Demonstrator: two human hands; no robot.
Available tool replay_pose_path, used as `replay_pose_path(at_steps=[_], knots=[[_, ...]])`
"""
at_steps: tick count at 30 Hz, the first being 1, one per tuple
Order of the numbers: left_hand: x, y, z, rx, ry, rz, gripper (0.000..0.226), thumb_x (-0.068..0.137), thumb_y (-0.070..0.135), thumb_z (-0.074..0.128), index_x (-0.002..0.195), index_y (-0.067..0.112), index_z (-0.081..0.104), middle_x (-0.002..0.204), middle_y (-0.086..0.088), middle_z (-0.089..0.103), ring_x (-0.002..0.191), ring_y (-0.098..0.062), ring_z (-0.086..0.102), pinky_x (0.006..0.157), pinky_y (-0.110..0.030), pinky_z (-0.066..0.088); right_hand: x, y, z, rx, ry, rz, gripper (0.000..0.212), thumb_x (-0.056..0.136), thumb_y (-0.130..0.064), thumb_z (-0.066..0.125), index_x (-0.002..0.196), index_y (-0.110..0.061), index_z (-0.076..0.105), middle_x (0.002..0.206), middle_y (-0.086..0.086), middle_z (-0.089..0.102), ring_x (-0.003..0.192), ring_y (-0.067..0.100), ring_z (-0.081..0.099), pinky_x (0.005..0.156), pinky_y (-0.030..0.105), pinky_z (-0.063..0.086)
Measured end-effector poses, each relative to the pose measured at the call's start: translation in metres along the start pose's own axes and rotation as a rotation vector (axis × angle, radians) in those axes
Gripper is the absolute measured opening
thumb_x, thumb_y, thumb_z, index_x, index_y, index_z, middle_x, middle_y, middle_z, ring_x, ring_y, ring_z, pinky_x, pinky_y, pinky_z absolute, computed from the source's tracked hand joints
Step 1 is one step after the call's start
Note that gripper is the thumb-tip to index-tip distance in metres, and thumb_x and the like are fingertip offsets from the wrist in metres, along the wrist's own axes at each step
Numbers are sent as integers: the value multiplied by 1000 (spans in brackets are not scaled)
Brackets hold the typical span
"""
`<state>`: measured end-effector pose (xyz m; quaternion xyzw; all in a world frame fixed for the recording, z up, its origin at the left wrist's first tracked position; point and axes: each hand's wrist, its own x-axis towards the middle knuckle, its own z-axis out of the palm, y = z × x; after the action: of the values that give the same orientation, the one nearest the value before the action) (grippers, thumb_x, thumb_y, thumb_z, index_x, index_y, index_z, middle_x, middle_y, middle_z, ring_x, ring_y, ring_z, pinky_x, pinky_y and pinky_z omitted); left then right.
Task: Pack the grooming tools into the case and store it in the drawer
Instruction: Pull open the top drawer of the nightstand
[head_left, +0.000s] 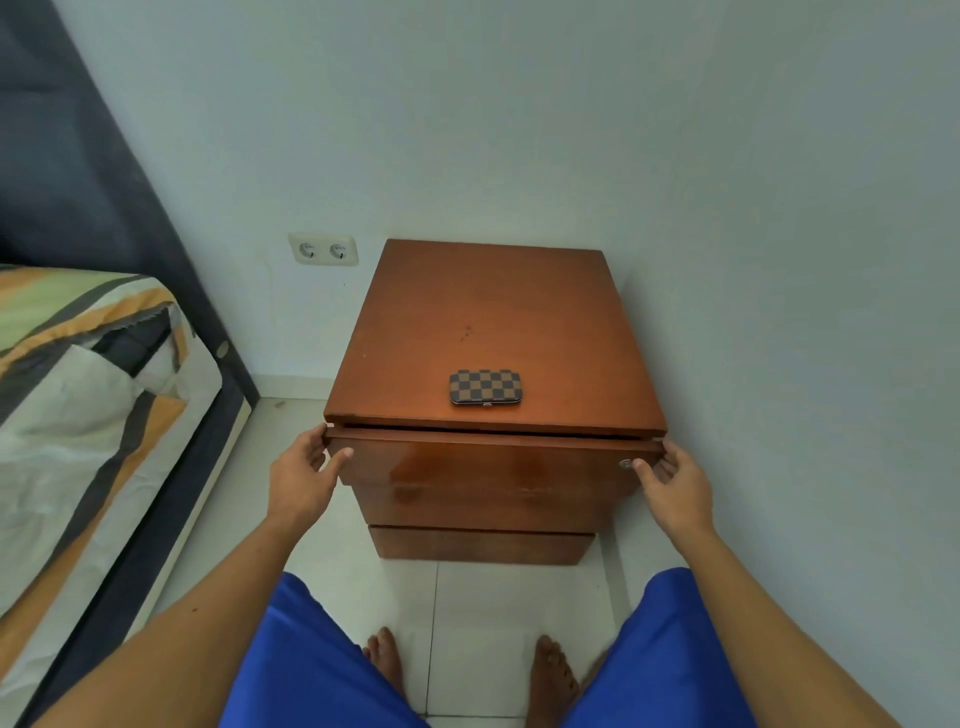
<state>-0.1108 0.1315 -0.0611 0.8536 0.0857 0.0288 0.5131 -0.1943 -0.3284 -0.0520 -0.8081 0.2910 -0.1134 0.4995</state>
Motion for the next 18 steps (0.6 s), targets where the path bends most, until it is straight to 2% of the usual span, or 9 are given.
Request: replay_pose_path(at_steps=[8, 13, 18], knots=[[-29, -12, -14, 20, 8, -12, 66, 94, 27, 79, 152, 6, 53, 145, -13, 65, 132, -29, 63, 115, -43, 49, -37, 9, -17, -5, -39, -18, 68, 96, -17, 74, 155, -4, 43, 151, 20, 55, 139, 30, 55, 107, 29, 42], [-60, -17, -23, 26, 8, -13, 67, 94, 29, 79, 151, 7, 54, 143, -14, 66, 131, -31, 64, 114, -43, 50, -61, 23, -32, -29, -50, -26, 69, 94, -21, 76, 154, -6, 45, 151, 19, 56, 138, 30, 56, 114, 39, 45], [-88, -20, -33, 44, 5, -23, 68, 94, 32, 79, 152, 9, 53, 144, -14, 64, 132, -34, 63, 114, -46, 50, -88, 30, -44, -31, -69, -37, 71, 93, -22, 77, 154, -6, 45, 151, 18, 56, 138, 30, 56, 114, 40, 46]])
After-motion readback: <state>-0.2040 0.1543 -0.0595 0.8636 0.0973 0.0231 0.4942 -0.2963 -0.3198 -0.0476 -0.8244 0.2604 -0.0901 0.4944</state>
